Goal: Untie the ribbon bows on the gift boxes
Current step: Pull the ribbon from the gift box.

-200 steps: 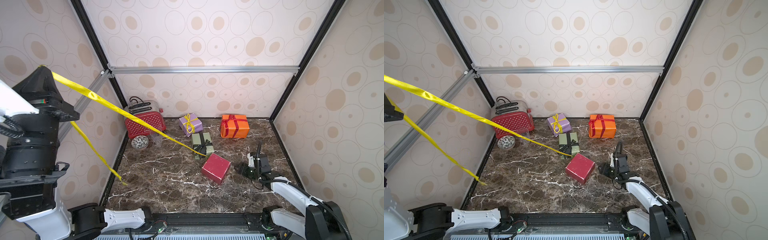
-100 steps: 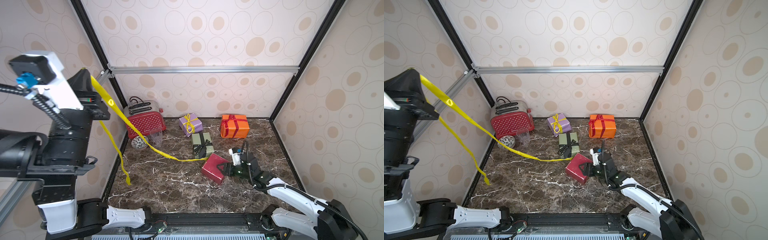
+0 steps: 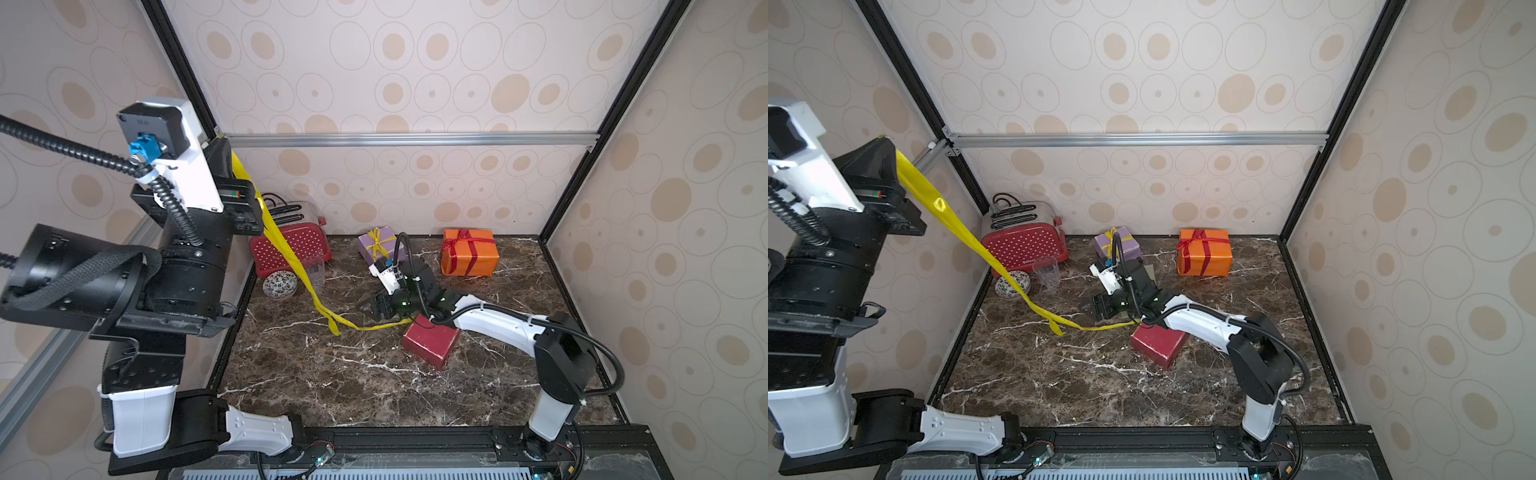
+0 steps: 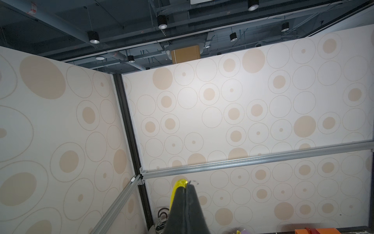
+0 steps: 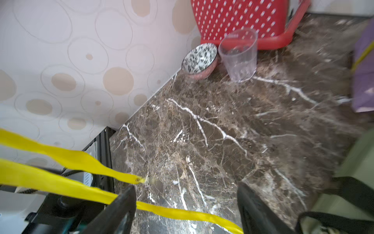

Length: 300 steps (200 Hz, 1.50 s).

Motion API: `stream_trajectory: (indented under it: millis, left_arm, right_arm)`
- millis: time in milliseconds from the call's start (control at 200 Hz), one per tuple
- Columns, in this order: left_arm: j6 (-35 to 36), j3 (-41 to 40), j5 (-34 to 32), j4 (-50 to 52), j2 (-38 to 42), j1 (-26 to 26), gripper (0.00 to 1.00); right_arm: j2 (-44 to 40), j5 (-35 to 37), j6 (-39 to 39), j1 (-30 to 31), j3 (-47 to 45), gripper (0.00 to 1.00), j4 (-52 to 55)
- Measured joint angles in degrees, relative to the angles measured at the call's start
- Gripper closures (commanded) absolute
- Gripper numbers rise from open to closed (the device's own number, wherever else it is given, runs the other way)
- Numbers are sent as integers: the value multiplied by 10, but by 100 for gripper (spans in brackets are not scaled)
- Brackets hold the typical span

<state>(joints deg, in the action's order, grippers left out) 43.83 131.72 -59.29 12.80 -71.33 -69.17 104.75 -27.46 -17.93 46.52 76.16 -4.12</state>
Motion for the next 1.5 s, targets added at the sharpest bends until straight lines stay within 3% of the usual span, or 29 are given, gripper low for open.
stream_trajectory:
  millis: [285, 761, 861, 1097, 1262, 1502]
  left_arm:
    - [-5, 3, 0, 0, 7, 0, 100]
    - [-5, 2, 0, 0, 4, 0, 100]
    - [-5, 0, 0, 0, 6, 0, 100]
    - [-6, 0, 2, 0, 7, 0, 100]
    - [-6, 0, 3, 0, 6, 0, 100]
    - [-6, 0, 3, 0, 4, 0, 100]
  right_arm:
    - [69, -127, -9, 0, 2, 23, -12]
    - [67, -177, 7, -23, -17, 24, 25]
    - [63, -159, 8, -38, -22, 22, 44]
    - [37, -31, 18, -48, -22, 25, 94]
    - [25, -29, 31, -45, -64, 30, 47]
    - [26, 61, 69, -18, -73, 29, 23]
